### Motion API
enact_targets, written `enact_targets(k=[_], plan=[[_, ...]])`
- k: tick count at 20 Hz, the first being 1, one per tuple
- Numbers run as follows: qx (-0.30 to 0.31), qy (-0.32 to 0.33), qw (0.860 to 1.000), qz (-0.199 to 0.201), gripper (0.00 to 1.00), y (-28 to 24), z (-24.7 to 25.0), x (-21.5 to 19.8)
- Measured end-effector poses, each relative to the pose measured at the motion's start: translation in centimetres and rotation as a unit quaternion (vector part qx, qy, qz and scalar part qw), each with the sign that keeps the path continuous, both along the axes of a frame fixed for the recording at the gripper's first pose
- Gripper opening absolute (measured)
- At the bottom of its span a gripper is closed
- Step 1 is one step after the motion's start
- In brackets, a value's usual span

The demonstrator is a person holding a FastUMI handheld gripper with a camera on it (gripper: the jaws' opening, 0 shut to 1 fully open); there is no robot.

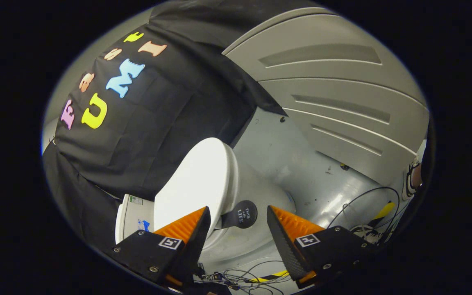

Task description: Open the toilet lid.

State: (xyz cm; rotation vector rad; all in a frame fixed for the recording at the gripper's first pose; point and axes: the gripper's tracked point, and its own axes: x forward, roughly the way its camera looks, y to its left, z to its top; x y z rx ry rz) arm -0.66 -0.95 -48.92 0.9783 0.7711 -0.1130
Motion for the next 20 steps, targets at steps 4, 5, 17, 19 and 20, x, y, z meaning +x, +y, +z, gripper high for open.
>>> enact_targets(k=[4, 5, 17, 19, 20], plan=[[0.022, -0.012, 1.000, 0.010, 0.70, 0.4, -1.5, 0.8], [0.035, -0.024, 0.999, 0.005, 0.67, 0.4, -1.2, 1.2], [0.036, -0.057, 0.998, -0.007, 0.02, 0.9, 0.5, 2.3], [0.012, -0.055, 0.998, -0.005, 0.00, 0.8, 1.6, 2.4], [0.004, -0.055, 0.998, -0.004, 0.00, 0.5, 2.4, 2.9]])
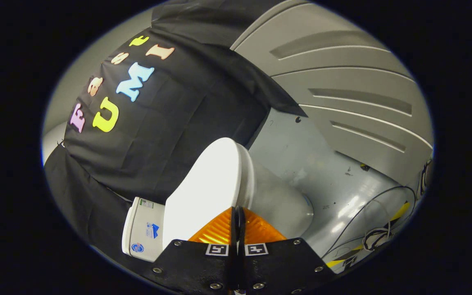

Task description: Open the toilet lid.

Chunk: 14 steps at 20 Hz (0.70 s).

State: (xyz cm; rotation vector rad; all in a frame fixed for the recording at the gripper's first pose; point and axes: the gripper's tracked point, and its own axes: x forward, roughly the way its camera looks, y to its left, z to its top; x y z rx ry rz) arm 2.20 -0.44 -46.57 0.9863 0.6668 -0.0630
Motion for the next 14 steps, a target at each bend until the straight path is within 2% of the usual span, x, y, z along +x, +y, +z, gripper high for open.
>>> enact_targets(k=[8, 14], plan=[[-0.079, -0.025, 0.996, 0.021, 0.00, 0.6, 6.8, 0.9], [-0.162, -0.062, 0.983, 0.054, 0.00, 2.3, 13.7, 1.9]])
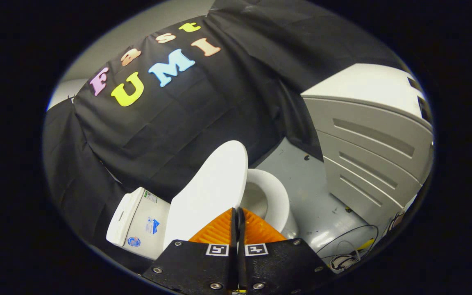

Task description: Open the toilet lid.

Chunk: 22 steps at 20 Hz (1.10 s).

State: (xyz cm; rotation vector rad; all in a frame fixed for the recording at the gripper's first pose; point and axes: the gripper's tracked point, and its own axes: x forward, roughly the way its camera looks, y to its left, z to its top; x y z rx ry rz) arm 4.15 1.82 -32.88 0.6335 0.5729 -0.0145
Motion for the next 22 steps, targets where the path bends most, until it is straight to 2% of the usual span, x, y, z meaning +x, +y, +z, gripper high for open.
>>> enact_targets(k=[9, 15, 22], plan=[[-0.106, -0.085, 0.989, 0.050, 0.00, 5.7, 10.5, 1.1], [-0.192, -0.137, 0.968, 0.085, 0.00, 10.8, 15.8, 1.4], [-0.208, -0.179, 0.957, 0.093, 0.00, 17.7, 21.0, 1.7]])
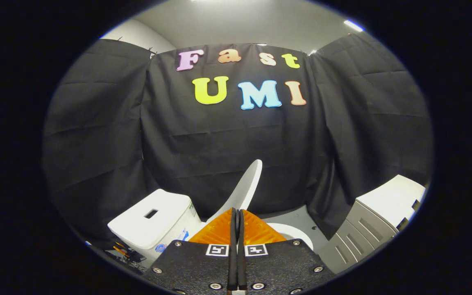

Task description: Open the toilet lid.

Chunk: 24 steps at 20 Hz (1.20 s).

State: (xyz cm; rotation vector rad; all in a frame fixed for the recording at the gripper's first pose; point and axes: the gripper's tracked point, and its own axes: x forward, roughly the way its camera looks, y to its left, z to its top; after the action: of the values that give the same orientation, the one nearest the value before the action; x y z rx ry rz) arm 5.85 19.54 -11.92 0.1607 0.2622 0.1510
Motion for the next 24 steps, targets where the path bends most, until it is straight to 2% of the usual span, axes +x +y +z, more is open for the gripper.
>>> enact_targets(k=[3, 8, 12, 19, 24], plan=[[-0.012, -0.010, 1.000, 0.008, 0.00, 3.1, 1.8, 0.4], [-0.057, -0.033, 0.997, 0.047, 0.00, 9.9, 4.2, 0.5], [-0.063, -0.036, 0.995, 0.068, 0.00, 15.4, 5.3, 0.8], [-0.076, -0.046, 0.988, 0.128, 0.00, 25.5, 4.9, 0.0], [-0.136, -0.052, 0.980, 0.137, 0.01, 29.1, 4.5, -0.3]])
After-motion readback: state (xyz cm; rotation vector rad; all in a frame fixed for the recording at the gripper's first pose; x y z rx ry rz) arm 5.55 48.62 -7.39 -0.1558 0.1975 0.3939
